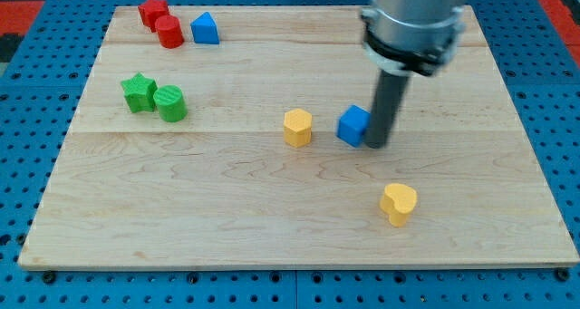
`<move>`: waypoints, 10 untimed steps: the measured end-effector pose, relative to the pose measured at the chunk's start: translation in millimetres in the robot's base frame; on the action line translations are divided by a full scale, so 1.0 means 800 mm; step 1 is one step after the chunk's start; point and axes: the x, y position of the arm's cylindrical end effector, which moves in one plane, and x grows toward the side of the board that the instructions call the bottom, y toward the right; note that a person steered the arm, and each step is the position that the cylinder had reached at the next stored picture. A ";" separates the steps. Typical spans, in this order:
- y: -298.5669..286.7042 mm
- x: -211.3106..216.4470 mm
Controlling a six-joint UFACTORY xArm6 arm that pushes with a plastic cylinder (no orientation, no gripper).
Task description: Slide the blue cube towards the top left
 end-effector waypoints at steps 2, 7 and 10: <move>-0.044 -0.015; -0.062 -0.075; -0.106 -0.136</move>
